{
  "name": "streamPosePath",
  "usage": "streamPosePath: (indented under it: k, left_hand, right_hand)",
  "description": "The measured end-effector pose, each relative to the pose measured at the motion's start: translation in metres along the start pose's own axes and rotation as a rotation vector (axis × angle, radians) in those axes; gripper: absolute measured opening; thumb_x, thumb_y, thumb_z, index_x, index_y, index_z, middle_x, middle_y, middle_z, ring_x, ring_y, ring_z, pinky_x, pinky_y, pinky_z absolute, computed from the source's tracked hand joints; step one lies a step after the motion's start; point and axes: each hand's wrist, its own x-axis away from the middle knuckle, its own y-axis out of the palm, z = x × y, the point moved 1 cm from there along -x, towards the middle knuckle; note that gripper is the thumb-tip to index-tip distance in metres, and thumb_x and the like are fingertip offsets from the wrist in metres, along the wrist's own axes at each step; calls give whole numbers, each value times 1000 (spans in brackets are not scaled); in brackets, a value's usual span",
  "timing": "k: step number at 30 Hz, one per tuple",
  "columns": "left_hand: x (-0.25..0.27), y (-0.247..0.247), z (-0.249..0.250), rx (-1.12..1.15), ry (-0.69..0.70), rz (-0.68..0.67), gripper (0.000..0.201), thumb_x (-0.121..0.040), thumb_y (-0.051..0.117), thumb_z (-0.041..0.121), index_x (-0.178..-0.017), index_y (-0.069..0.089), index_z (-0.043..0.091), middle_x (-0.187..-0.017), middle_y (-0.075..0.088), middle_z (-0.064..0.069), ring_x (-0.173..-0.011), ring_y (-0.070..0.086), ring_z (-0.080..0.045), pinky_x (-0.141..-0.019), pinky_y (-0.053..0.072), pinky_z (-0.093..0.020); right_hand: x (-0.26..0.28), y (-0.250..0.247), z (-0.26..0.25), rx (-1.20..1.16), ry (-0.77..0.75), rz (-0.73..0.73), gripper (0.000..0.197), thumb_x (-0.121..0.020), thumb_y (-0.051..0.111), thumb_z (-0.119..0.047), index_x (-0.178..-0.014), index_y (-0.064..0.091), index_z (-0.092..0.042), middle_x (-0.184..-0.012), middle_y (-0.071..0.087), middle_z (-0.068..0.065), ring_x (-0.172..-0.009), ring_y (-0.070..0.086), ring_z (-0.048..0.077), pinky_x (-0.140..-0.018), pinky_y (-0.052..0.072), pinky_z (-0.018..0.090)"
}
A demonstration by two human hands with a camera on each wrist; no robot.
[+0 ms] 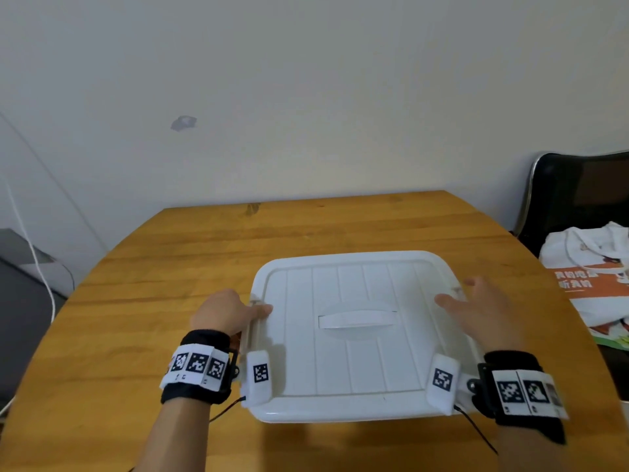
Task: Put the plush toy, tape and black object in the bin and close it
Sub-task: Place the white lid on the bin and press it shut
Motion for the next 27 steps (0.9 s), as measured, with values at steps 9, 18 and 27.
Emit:
streamPosePath:
  k: [9, 18, 27]
  left_hand:
    - [10, 7, 2, -77, -17, 88, 64, -76, 65, 70, -82, 67, 7, -64, 73, -5, -51, 72, -20, -64, 64, -34]
    - [14, 6, 3, -68, -34, 120, 63, -75, 66, 71, -80, 67, 8, -65, 74, -5, -54, 73, -21, -66, 64, -34]
    - [13, 8, 2, -76, -36, 120, 65, -75, 64, 73, -82, 65, 8, -68, 73, -6, -61, 73, -23, -70, 64, -38]
  right_hand:
    - [-11, -6, 20, -99, 199, -188, 40, -89, 73, -38, -103, 49, -9, -88, 55, 7, -85, 56, 29, -84, 47, 42]
    - [-18, -14, 26, 13, 98, -98, 56, -70, 87, -48, -95, 67, -2, -81, 69, 10, -71, 66, 27, -75, 57, 39]
    - [-15, -12, 24, 24, 33, -11, 43, -73, 87, -38, -85, 64, -4, -73, 67, 10, -62, 60, 22, -66, 51, 36]
